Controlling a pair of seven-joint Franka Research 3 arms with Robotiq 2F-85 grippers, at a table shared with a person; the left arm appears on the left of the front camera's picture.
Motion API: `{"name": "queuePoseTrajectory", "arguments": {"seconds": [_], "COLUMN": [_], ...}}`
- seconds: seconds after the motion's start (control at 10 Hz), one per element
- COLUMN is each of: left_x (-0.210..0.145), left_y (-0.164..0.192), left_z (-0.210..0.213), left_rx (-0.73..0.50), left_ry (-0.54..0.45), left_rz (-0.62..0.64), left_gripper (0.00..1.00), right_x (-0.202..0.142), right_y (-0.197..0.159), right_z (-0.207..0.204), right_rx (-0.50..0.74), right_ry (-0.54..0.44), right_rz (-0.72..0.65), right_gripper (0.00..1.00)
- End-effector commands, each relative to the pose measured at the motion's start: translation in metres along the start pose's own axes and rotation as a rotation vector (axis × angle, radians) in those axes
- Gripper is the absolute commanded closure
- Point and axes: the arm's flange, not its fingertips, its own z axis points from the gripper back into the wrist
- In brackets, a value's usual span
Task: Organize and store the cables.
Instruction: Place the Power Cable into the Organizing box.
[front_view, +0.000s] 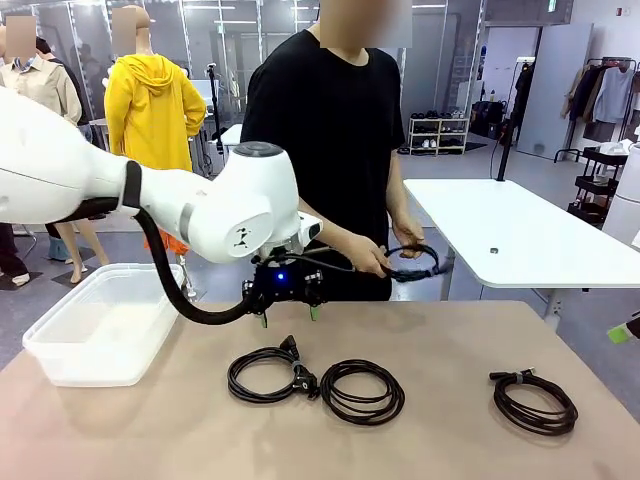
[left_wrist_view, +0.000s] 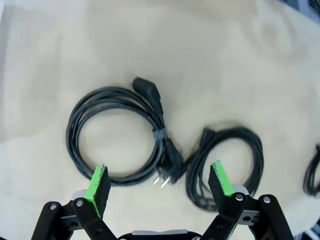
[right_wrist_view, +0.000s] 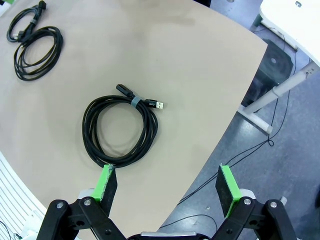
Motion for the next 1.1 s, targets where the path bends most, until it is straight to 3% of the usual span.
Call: {"name": "queuePoseTrajectory", "arguments": {"seconds": [0.0,0.6,1.0], "left_x": [0.015,0.015,-0.006], "left_y": [-0.019,-0.01,-0.014], "left_z": [-0.022,-0.088,-0.103], "left_rx": [0.068,0.084,0.071], "left_ry": [0.01,0.068,0.117], "left_rz": [0.063,0.122,0.097], "left_gripper": [0.0,0.0,0.0], "right_x": [0.0,0.0,0.0], "right_y": [0.0,0.0,0.0], "right_z": [0.0,0.0,0.0], "right_rx": [0.0,0.0,0.0], "right_ry": [-0.002,-0.002,-0.002], "right_rz": [-0.005,-0.005,-0.005], "right_gripper": [0.0,0.0,0.0]}}
